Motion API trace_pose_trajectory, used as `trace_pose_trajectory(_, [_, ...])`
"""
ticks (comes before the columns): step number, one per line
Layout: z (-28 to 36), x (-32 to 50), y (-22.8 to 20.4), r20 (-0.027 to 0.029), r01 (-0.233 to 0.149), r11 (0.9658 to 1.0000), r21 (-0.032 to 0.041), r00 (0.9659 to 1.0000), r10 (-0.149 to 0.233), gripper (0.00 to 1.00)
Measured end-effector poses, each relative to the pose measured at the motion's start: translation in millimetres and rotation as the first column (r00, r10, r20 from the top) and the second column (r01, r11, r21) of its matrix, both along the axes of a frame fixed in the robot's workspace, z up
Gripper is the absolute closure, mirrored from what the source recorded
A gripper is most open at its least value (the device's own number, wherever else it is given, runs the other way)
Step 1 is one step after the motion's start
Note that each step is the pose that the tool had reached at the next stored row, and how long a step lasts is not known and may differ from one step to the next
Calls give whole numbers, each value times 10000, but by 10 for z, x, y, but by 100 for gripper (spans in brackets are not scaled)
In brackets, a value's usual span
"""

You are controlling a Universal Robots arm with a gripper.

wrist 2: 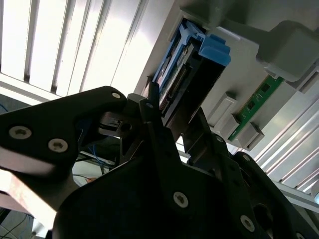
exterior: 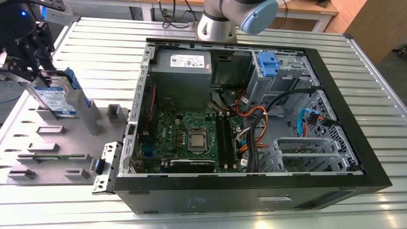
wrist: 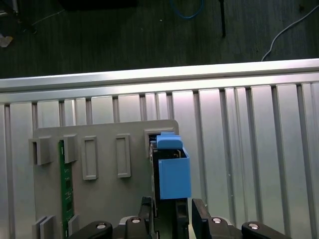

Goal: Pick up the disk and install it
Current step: 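Pick up the disk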

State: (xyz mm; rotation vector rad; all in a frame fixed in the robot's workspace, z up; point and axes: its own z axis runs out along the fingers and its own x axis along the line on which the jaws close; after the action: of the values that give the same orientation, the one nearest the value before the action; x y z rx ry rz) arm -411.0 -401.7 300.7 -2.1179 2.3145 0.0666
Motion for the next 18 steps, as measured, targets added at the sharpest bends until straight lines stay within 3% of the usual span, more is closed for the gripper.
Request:
trace_pose_trajectory(14, [0, 0, -3, 1, 0, 10000, 1, 10000, 0, 55])
trace_pose_trajectory(17, [0, 0, -3, 1, 0, 10000, 0, 10000, 0, 57])
trace_pose_trajectory(18, [0, 0, -3, 1, 0, 10000, 1, 10000, 0, 64])
